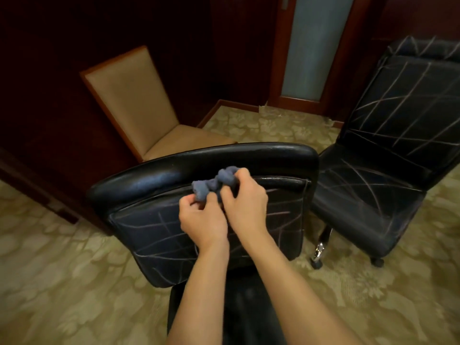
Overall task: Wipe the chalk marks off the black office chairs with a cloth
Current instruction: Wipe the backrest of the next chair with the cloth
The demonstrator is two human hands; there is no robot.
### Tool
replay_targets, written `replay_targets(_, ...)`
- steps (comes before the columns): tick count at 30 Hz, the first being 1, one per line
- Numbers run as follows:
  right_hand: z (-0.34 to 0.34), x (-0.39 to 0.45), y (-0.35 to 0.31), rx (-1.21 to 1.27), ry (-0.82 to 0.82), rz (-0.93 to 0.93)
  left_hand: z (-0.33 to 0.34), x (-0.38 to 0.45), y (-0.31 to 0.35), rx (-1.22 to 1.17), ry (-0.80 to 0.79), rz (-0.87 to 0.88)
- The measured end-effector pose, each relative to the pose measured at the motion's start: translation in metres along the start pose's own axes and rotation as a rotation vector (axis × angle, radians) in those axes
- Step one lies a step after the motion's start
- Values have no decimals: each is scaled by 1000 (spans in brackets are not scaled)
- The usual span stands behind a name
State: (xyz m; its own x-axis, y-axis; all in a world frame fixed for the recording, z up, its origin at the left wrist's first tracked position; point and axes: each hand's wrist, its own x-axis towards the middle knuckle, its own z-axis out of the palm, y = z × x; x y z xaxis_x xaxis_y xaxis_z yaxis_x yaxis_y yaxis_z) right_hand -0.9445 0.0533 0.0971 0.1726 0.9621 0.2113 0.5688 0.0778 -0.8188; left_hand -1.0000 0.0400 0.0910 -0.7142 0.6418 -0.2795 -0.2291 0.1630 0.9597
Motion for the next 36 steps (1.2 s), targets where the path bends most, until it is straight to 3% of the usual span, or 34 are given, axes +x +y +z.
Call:
replay_targets(3, -7, 3, -4, 89, -62, 22, -5, -6, 2, 11, -22, 40)
replay_targets(10, -115, 9, 43, 22, 412, 179, 80, -71, -1, 146, -470, -1)
replay_targets(13, -147, 11, 68, -110, 447, 238, 107, -101, -10, 191, -572, -77)
replay_targets(19, -120, 18, 78, -208, 153, 162, 95, -81, -27, 144, -401, -212)
replay_targets(27, -54, 29, 26, -419, 39, -80, 45, -28, 1, -100, -244, -314)
replay_targets(36, 32, 8, -39, -340, -53, -213, -25, 30, 15, -190, 41, -234)
